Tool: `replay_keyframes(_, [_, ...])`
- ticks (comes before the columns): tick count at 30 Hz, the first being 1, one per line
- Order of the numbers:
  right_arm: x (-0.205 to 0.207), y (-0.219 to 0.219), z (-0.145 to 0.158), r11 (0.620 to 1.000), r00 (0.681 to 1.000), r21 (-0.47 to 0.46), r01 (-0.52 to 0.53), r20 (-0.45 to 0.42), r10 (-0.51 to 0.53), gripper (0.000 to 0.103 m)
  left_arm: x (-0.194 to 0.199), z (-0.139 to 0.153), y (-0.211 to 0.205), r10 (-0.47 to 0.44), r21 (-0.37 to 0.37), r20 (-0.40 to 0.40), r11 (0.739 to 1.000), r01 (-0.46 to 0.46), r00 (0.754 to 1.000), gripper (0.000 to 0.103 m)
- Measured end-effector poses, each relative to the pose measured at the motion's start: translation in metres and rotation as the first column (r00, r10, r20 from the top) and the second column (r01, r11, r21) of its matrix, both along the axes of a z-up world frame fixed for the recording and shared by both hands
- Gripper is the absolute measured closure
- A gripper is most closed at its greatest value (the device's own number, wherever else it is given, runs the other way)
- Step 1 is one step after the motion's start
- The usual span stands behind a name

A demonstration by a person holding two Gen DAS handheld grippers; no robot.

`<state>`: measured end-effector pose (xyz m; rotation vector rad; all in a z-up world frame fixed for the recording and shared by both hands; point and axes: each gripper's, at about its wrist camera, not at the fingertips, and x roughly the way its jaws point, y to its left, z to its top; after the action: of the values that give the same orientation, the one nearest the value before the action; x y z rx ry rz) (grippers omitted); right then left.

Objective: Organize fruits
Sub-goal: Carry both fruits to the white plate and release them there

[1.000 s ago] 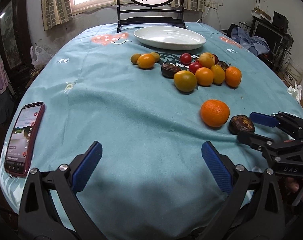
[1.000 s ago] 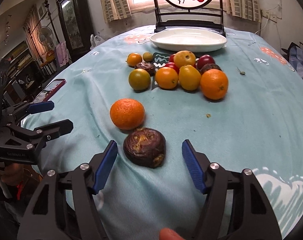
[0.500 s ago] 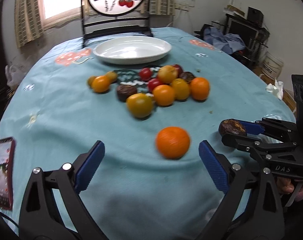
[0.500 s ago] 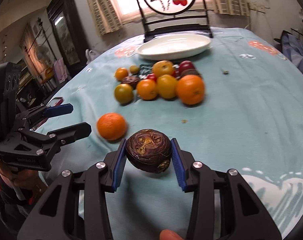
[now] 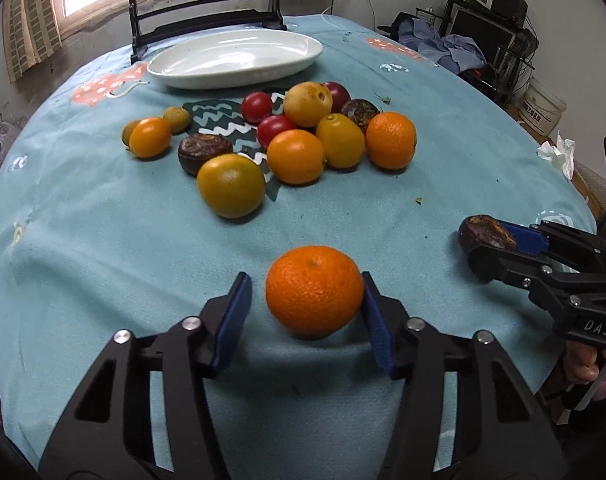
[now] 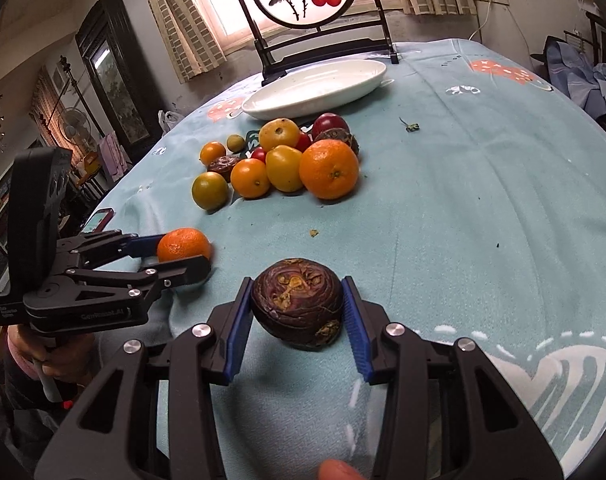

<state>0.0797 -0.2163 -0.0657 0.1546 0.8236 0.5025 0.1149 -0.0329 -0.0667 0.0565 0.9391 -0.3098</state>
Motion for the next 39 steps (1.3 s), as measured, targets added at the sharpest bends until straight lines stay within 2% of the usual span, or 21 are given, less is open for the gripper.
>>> replay_keyframes(3, [0.006,0.000,0.002,1.000,1.000,0.003,-0.006,-0.010,0.006,0.059,0.001,0.002,0.001,-0.018,-0.025,-0.006,1.000,0.018,1.000,0.058])
replay_keyframes(7, [0.027,0.001,0.019,1.000,1.000,0.001,-0.026,0.001,0.026,0.059,0.011,0.007,0.009,-0.021,-0.074,-0.036,0.997,0.018,0.999,0.059])
replay_keyframes(11, [0.067,0.006,0.047,0.999,0.999,0.008,-0.037,0.040,0.037,0.059,0.036,0.037,0.022,-0.019,-0.105,-0.011,0.994,0.017,1.000,0.059])
replay_keyframes(15, [0.130,0.020,0.070,1.000,0.996,-0.014,-0.018,0.088,0.019,0.059,0.092,0.070,0.032,0.002,-0.080,0.046,0.997,0.002,0.999,0.059])
replay_keyframes(18, [0.198,0.038,0.076,0.999,0.997,-0.045,-0.008,0.077,0.012,0.059,0.152,0.079,0.036,0.050,-0.029,0.070,0.998,-0.048,0.996,0.058])
replay_keyframes(23, [0.274,0.067,0.058,0.989,0.999,-0.144,-0.027,0.014,0.029,0.059,0.243,0.064,0.048,0.143,-0.031,0.006,0.989,-0.143,0.990,0.058])
replay_keyframes(27, [0.305,0.083,0.032,0.977,0.997,-0.206,-0.059,-0.053,0.049,0.059,0.283,0.043,0.056,0.177,-0.010,-0.038,0.984,-0.178,0.983,0.058])
replay_keyframes(31, [0.320,0.090,0.018,0.969,0.994,-0.231,-0.083,-0.085,0.064,0.059,0.298,0.024,0.060,0.189,0.002,-0.074,0.982,-0.189,0.979,0.058])
replay_keyframes(36, [0.321,0.097,0.016,0.961,0.994,-0.260,-0.097,-0.075,0.080,0.056,0.303,0.016,0.059,0.190,0.020,-0.083,0.982,-0.189,0.978,0.057])
replay_keyframes(38, [0.316,0.093,0.023,0.965,0.995,-0.248,-0.088,-0.062,0.075,0.053,0.300,0.021,0.058,0.198,0.022,-0.070,0.980,-0.197,0.978,0.048])
replay_keyframes(39, [0.313,0.091,0.028,0.967,0.996,-0.242,-0.079,-0.052,0.068,0.052,0.296,0.026,0.058,0.207,0.022,-0.055,0.978,-0.206,0.977,0.037])
